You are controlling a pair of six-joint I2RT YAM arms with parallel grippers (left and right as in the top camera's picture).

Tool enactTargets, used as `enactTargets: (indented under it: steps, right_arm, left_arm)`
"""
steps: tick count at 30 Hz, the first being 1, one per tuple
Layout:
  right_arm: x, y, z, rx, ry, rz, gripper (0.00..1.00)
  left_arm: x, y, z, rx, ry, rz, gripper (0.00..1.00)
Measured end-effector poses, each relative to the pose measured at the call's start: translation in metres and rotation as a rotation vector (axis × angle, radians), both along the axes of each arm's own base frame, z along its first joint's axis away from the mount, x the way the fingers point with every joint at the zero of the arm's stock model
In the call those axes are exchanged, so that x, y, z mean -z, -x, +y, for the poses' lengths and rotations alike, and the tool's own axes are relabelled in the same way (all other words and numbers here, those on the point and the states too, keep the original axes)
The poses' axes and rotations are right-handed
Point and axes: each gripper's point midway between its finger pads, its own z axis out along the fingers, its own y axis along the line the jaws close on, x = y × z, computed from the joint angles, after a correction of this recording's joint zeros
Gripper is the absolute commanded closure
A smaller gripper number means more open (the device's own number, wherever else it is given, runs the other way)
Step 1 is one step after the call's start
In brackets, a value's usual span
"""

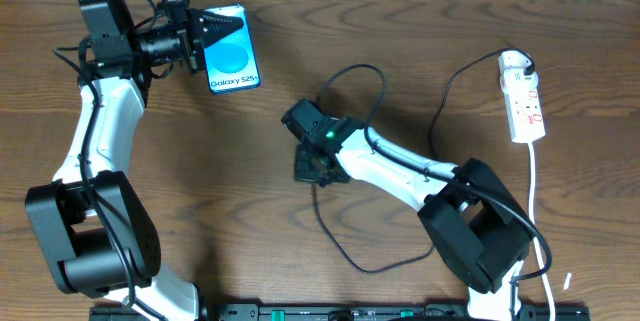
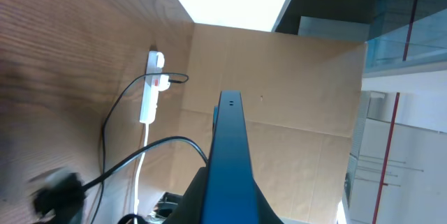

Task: Plug charger to phone and switch on socket
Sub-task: 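Lift the cable plug with the right gripper toward the phone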

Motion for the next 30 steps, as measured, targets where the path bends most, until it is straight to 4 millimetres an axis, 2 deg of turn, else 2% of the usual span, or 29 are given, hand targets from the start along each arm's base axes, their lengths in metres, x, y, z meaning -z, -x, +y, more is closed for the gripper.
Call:
enactTargets:
  steps: [3, 6, 13, 19, 25, 30]
  right_arm:
    - [-0.019, 0.003, 0.030, -0.145, -0.223, 0.038, 0.99]
    - [-0.033, 0.004, 0.039, -0.208, -0.354, 0.072, 0.99]
    - [-0.051, -0.006, 0.031, -0.234, -0.494, 0.120, 0.99]
    - [-0.080, -0.020, 0.037, -0.321, -0.684, 0.066, 0.99]
    - [-0.110, -0.024, 0.045, -0.416, -0.853, 0.017, 0.99]
    - [-0.126, -0.019, 0.049, -0.480, -0.941, 0.009, 0.99]
  left_arm:
    - [0.000, 0.000, 0.000, 0.000, 0.000, 0.000, 0.93]
    - [0.000, 0.000, 0.000, 0.001, 0.000, 0.000, 0.93]
    - [0.000, 0.000, 0.000, 0.000, 0.000, 0.000, 0.93]
    - [-0.006, -0.003, 0.002, 0.000, -0.010, -0.062, 0.93]
    - [-0.021, -0.004, 0.002, 0.017, -0.013, -0.155, 0.93]
    - [-0.039, -0.004, 0.002, 0.037, -0.007, -0.236, 0.93]
